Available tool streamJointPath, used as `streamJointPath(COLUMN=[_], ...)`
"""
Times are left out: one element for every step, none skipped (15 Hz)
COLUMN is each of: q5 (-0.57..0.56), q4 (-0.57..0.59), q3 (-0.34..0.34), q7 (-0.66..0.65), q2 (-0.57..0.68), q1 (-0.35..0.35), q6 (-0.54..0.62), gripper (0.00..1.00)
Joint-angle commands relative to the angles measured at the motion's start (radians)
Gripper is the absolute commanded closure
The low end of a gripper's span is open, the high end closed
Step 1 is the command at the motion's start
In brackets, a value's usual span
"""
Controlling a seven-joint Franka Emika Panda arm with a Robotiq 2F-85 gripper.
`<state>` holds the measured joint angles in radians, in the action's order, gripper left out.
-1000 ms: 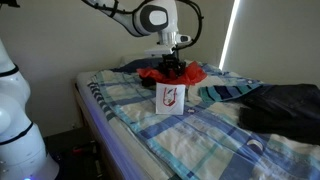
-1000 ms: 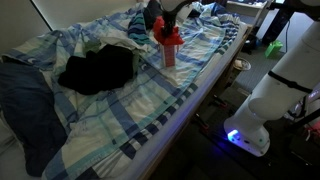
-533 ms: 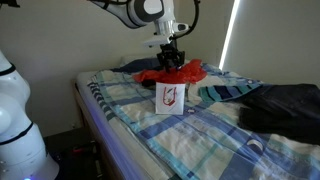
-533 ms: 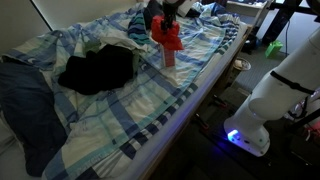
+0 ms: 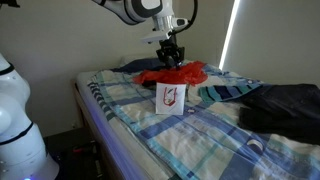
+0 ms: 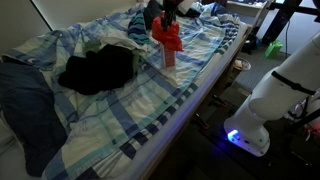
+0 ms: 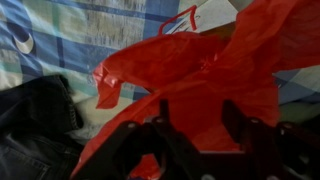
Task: Put the plastic bag inside the gift bag
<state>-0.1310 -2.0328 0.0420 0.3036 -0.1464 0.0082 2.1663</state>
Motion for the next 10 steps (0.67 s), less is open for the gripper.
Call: streamJointPath(q5=[0.021,0.024,0.026,0.028,0.031,0.034,0.037,0.042,0.044,0.044], q4=[-0.009,-0.008,-0.008,-0.009,-0.008,-0.006,-0.004,-0.002,0.002,0.005], q3=[-0.002,-0.001,-0.001,-0.001,0.000,0.000,0.000,0.001,0.002,0.002], q7=[0.013,0.014,0.015,0.015,0.015,0.016,0.016,0.018,0.018,0.015], q2=[-0.016,-0.015,-0.016,-0.018,-0.018,-0.018,-0.019,-0.020,-0.015,-0.009], q1=[-0.001,-0.001,-0.001,-0.001,-0.001,-0.001,-0.002,-0.002,-0.002,-0.003], q6=[0.010,0.010,0.011,0.012,0.012,0.012,0.011,0.012,0.011,0.008], gripper=[0.73,0.82,0.89,0.97,1.00,1.00,1.00,1.00,1.00,1.00])
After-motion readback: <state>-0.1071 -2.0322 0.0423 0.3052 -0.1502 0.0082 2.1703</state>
